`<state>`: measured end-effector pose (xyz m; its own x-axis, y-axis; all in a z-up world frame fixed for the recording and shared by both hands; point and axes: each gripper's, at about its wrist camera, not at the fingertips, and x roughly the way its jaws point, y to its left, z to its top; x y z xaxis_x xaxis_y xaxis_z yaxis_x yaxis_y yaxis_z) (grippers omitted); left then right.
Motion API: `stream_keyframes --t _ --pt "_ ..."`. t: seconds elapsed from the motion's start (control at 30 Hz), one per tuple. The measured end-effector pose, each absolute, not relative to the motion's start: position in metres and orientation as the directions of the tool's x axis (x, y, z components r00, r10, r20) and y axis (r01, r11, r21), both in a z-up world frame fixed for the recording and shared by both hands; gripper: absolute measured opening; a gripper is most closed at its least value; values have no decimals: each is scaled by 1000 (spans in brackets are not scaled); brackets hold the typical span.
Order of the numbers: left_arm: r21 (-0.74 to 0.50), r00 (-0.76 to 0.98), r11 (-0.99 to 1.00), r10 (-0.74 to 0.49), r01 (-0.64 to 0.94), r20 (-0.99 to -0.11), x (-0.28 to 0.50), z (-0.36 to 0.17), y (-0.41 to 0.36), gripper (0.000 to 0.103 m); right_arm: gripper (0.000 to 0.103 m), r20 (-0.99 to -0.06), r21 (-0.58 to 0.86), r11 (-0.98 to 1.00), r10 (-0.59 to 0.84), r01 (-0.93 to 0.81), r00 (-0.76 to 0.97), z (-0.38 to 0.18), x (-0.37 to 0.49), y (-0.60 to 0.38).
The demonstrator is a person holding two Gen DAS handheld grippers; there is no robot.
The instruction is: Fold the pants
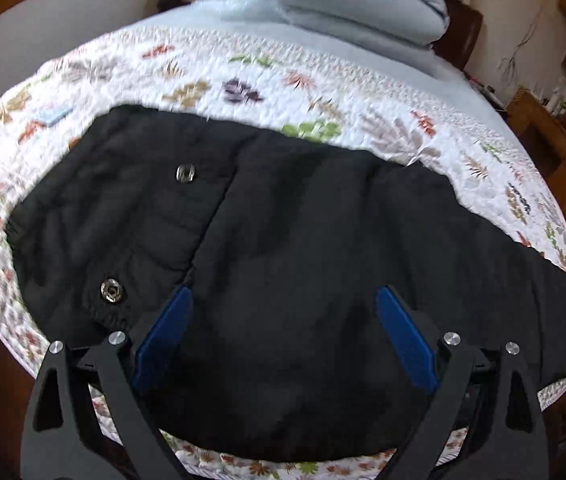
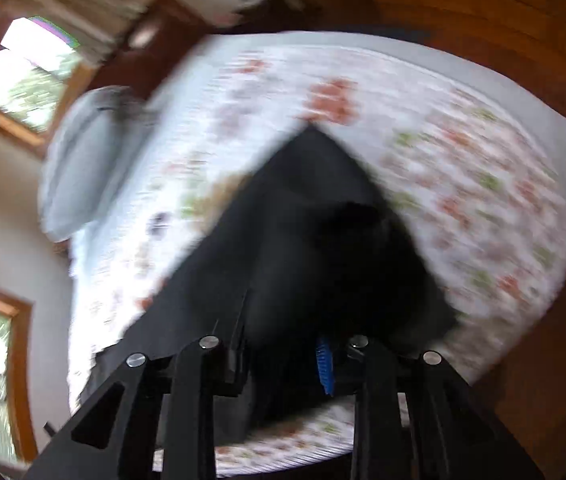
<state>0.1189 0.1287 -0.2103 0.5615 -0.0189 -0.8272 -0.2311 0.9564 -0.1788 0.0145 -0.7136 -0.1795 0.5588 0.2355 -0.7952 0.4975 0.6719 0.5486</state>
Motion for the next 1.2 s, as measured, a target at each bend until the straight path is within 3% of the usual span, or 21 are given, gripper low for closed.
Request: stream_keyframes --t 0.1,0.13,0.17,0.23,0.3,0.33,0.43,0.5,0.57,0.67,0.73,0.83,0.9,0.97,1.07,1.2 --pt "-128 543 970 5 -208 -840 124 -217 125 93 32 -719 668 564 319 486 618 -198 -11 -726" --pt "-105 535 975 16 -196 -845 125 -219 123 93 42 -690 702 530 339 477 639 -201 -18 -728" --pt "-97 534 977 20 -189 -845 126 -218 122 93 62 -654 738 492 354 461 669 -201 -28 -730" --pt "-93 533 979 17 -179 -846 125 -216 122 93 86 -685 700 517 290 493 668 -197 -41 -732" --pt "-98 529 980 9 -173 -848 124 -215 124 93 82 -680 694 541 272 476 682 -196 -49 -732" --pt "-100 528 980 6 -171 -849 123 -215 125 93 72 -645 718 535 273 445 713 -194 -54 -733" --pt "-90 521 984 5 -156 -854 123 -215 124 93 69 -604 751 518 287 410 743 -191 -47 -741" --pt "-90 519 984 5 -157 -855 124 -216 124 93 55 -646 712 557 280 427 710 -189 -28 -742" --pt "-99 521 981 4 -169 -853 124 -217 126 93 34 -689 662 606 262 441 676 -188 -6 -746" --pt "-91 518 980 13 -175 -855 126 -219 125 95 22 -699 651 621 265 437 664 -187 24 -747" --pt "-80 513 981 23 -177 -858 128 -221 122 97 20 -724 619 647 251 445 643 -186 40 -743" --pt "-74 508 980 30 -183 -861 130 -221 121 98 19 -748 595 660 246 458 617 -193 41 -741" --pt "-86 511 980 19 -181 -859 129 -220 123 98 24 -739 594 676 243 437 628 -185 28 -739" --pt "-97 519 979 11 -180 -855 127 -218 126 98 58 -732 594 673 224 441 644 -176 10 -741" --pt "-117 535 975 1 -187 -845 123 -211 130 98 72 -731 590 663 195 461 654 -166 -17 -747" --pt "-100 581 976 32 -194 -813 112 -197 131 98 74 -660 710 534 279 459 697 -180 -51 -755"
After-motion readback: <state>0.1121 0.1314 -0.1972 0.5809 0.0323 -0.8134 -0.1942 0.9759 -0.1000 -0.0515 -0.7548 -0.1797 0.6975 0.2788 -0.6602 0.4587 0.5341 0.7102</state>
